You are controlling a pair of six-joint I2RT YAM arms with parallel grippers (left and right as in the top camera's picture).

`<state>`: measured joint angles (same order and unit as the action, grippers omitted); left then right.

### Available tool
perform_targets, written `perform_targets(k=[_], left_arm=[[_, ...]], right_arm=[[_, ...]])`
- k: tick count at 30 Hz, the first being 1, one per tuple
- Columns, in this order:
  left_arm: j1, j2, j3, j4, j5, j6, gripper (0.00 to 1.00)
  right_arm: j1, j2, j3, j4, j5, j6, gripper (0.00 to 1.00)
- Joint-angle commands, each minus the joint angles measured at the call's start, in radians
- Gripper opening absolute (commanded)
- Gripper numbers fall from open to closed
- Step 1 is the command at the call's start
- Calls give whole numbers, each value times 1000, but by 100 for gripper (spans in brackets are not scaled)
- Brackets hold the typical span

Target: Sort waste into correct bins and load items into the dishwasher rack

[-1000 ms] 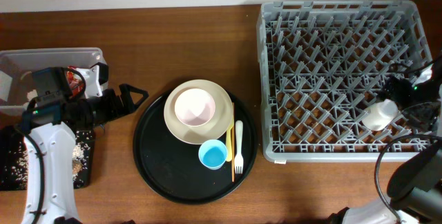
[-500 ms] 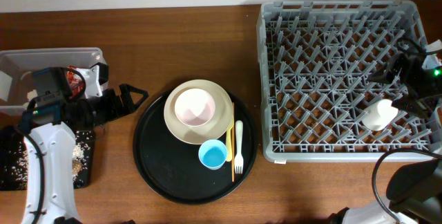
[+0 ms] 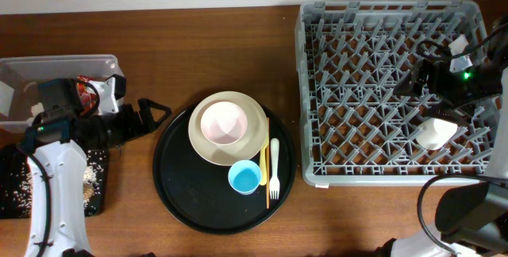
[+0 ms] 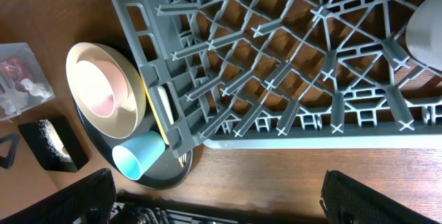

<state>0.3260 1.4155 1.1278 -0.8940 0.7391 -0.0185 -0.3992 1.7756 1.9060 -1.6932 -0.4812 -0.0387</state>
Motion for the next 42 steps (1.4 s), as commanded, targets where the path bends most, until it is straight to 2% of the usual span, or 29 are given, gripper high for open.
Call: perform_targets(k=[1,2,3,6,8,10,13,16,20,22,25,28,37,41,42], left_arm=[[1,0,-2,-80,-3,16,99],[1,0,-2,-117,-3,16,92],[-8,0,-2,-149,-3,16,80],[-77,0,-2,-200,-8,16,69],[-169,0,-2,-223,-74,16,62],[-250,0,-2,-234,-109,15,42],[-421,0,-21,-232,-158,-25,37],[-554,0,-65,-201,-337,-150,37],[-686,0,-114,-107,-349,-230,37],[-741,0,-116,-79,-405,-288,37],[-797,0,-116,-76,-460,-311,37],[-858,3,-126,-73,-567,-399,37],[-904,11,-222,64,-607,-423,36],[-904,11,-228,71,-609,-423,26],[-904,11,-234,72,-609,-423,21]], right_arm=[[8,-13,14,-6,22,-14,99],[8,-13,14,-6,22,-14,99],[8,-13,14,-6,22,-14,99],[8,-13,14,-6,23,-14,99],[8,-13,14,-6,23,-14,99],[8,-13,14,-6,23,-14,99],[8,-13,14,-6,23,-14,99],[8,-13,14,-6,23,-14,99],[8,-13,14,-6,23,-14,99],[8,-13,14,-6,23,-14,99],[8,-13,14,-6,23,-14,99],[8,-13,14,-6,23,-14,99],[8,-13,14,-6,23,-14,99],[8,-13,14,-6,23,-14,99],[8,-13,14,-6,23,-14,99]])
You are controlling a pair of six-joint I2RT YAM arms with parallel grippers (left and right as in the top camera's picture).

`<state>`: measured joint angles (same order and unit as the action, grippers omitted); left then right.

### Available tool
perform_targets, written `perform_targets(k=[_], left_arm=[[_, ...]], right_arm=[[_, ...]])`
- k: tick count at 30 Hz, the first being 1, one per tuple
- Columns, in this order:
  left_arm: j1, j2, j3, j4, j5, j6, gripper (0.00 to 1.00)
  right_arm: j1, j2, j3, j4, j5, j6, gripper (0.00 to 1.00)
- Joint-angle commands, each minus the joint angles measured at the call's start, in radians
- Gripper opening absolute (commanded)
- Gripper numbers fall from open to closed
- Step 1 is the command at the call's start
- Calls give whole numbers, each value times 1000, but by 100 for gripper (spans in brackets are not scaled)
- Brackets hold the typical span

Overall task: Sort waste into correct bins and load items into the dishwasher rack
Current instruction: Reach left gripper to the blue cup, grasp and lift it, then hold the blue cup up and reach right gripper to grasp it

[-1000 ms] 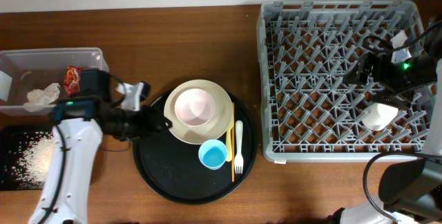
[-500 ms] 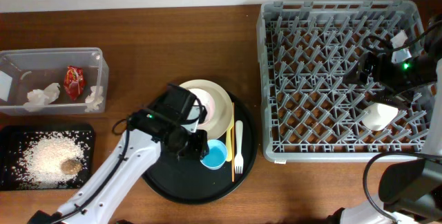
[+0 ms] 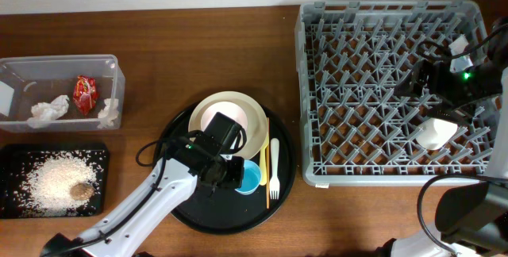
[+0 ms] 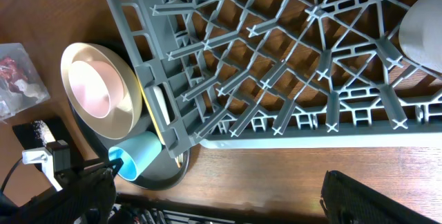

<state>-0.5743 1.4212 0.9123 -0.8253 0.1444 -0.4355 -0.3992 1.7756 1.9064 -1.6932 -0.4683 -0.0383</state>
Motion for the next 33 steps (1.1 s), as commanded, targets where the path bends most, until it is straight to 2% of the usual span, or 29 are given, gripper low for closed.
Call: perform_targets(k=[1,2,4,5,12,15,20,24,28,30,33], left_arm=[[-4,6,-27,11,-14,-6,18],[-4,6,-32,15,-14,-6,16],[-4,6,-46,25,-14,-6,3],[-4,6,-46,25,-14,-6,1],[-4,6,-46,27,-14,-6,4],[-3,6,-45,34,-14,-6,0],[71,-83,67,-30,-7,22,0],[265,-218,176,-112,71,71,0],[515,-283,178,-172,139,126,0],[640,-275,177,-194,273,233,0],[803,-266,177,-187,635,447,2]], right_arm=[[8,-13,14,-6,10,-14,99],[8,-13,14,-5,10,-14,99],[8,-13,14,-6,10,-14,99],[8,-13,14,-6,10,-14,99],[8,-13,14,-6,10,-14,99],[9,-13,14,-6,22,-14,99],[59,-13,14,-6,32,-15,99],[73,-16,58,-6,26,-18,99],[78,-62,121,-6,-143,-143,98],[122,-86,121,-6,-183,-195,98],[286,-87,117,-6,-187,-288,98]])
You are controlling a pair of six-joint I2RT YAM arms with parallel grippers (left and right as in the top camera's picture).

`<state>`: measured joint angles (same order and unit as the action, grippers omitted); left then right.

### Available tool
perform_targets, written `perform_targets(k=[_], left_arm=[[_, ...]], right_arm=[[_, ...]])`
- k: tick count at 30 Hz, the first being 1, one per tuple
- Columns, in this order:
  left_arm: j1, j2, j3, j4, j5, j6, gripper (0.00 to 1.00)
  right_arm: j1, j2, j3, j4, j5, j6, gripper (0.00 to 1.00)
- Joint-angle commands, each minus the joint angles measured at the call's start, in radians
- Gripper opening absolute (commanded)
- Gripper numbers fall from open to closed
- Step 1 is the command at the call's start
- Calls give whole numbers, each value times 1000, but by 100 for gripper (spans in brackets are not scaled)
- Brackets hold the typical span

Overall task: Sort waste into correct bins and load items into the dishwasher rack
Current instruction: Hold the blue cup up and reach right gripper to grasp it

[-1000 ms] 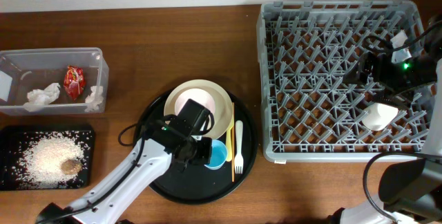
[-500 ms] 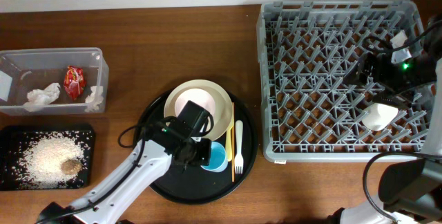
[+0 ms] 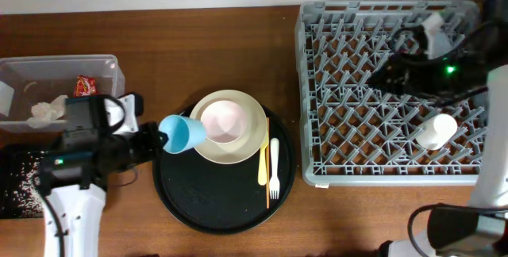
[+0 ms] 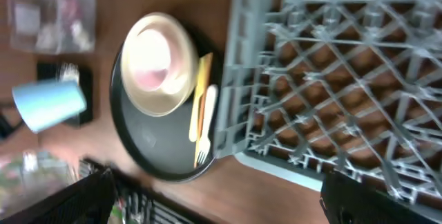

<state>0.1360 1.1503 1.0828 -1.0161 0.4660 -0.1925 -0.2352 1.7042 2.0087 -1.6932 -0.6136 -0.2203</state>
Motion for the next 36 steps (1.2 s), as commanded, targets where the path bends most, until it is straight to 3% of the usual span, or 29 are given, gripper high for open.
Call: perform_targets(k=[1,6,11,16,22,26,36], left_arm=[[134,12,6,-1,410,249,1],[177,134,5,-10,846,446,0],[176,307,5,-10,1103,602,0],[155,340,5,12,1108,622,0],[131,340,5,20,1108,622,0],[64,340,5,64,1108,621,0],[-4,340,5,103,1108,621,0]], right_arm=[[174,-15,15,-6,-41,-130,98],[454,-15,15,-3,-162,-266,99],[539,-14,-8,-2,-329,-400,99],[539,-13,-107,64,-409,-431,99],[543,-13,-334,331,-686,-535,99],[578,-13,-471,537,-711,-531,98],[585,-11,-478,621,-808,-532,99]])
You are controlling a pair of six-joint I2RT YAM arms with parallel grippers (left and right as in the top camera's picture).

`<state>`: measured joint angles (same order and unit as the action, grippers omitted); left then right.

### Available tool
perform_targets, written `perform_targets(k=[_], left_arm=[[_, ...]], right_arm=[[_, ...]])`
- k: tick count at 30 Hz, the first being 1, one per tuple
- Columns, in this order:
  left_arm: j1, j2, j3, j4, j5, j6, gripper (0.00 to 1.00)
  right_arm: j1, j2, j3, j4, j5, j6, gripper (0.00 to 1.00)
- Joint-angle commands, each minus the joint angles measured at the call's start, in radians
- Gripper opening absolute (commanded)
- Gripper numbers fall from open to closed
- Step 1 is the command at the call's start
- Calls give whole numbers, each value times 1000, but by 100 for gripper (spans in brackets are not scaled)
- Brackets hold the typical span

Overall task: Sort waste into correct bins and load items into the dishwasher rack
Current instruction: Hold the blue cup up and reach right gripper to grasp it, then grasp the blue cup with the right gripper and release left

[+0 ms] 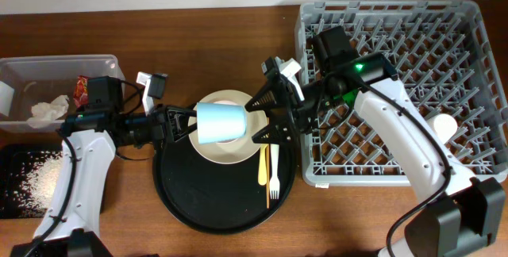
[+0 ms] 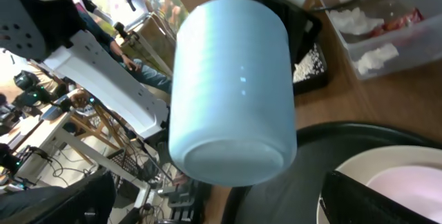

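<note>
A light blue cup (image 1: pixel 221 122) hangs on its side above the cream plate (image 1: pixel 232 153), its mouth to the left. My left gripper (image 1: pixel 189 124) is shut on its rim. My right gripper (image 1: pixel 262 117) is open just right of the cup's base, one finger on each side of it and not touching. In the right wrist view the cup (image 2: pixel 235 92) fills the middle, base toward the camera, with my right gripper (image 2: pixel 221 213) below it. A pink bowl (image 2: pixel 421 196) sits in the plate. The grey dishwasher rack (image 1: pixel 444 67) holds a white cup (image 1: pixel 443 124).
A black round tray (image 1: pixel 198 197) carries the plate, a white fork (image 1: pixel 274 170) and a yellow utensil (image 1: pixel 262 166). At the far left stand a clear bin (image 1: pixel 48 90) with wrappers and tissue and a black tray of rice (image 1: pixel 20 182).
The left gripper has carried the blue cup from left of the plate to above it. The right arm has left the rack and now has its open gripper at the cup's base.
First the blue cup stood on the black tray, the left gripper was near the clear bin and the right over the rack. Then the left gripper was at the cup. Later it held the cup up left of the plate. Now both grippers meet at the cup.
</note>
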<state>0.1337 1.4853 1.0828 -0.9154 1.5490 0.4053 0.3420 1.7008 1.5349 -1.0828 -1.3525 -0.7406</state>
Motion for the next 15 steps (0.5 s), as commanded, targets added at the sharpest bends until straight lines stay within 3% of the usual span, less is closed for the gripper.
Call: perform_targets(k=[1,15], left_arm=[[-2,5,5,3,25,24,0],[-54,5,5,18,25,23,0]], right_arm=[[14,-8,-5,22,-77,-11,99],[113,-7,-5,146,-69,-11,99]])
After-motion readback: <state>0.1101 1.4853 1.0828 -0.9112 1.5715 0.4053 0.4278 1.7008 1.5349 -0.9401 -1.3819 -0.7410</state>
